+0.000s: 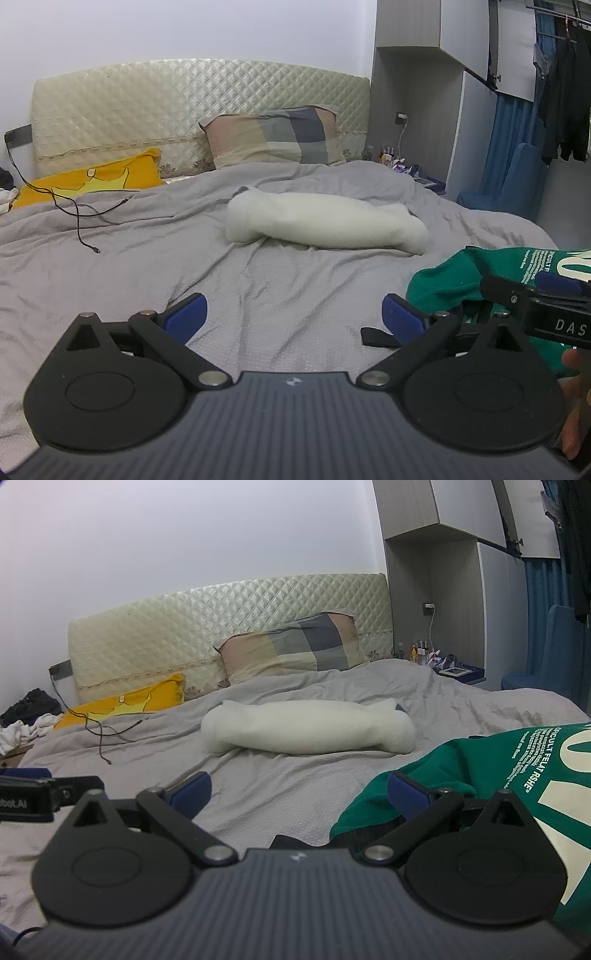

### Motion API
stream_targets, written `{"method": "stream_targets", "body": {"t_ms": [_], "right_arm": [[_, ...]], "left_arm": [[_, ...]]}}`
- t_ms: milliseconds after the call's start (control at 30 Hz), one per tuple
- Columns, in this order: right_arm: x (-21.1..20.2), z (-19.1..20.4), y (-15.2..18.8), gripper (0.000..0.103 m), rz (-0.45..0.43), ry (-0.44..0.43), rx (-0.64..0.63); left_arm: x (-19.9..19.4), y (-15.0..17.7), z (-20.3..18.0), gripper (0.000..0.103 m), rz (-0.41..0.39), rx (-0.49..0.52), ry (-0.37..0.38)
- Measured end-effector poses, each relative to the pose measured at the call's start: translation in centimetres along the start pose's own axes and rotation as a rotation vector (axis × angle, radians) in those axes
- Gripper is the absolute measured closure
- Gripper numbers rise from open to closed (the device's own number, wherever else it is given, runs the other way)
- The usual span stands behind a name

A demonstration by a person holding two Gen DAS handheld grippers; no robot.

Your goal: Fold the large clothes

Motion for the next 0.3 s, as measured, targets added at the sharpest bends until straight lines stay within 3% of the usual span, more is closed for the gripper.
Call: {"method": "stream_targets", "body": {"t_ms": [300], "right_arm": [[0.03,-0.05,-0.01,0.000,0.000,0.000,0.001]], "left_arm": [[-0.42,-0.04,-0.10,0.001,-0.010,-0.011,-0.003]]}}
Point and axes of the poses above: each gripper's, at about its wrist camera, not at the fingertips, and x roughly the way its jaws point, z to its left, y to its underside, the point moved 5 cm from there along x, roughly the way its jaws point, and after that the axes turned 9 degrees about -x, right-handed, at the moved point
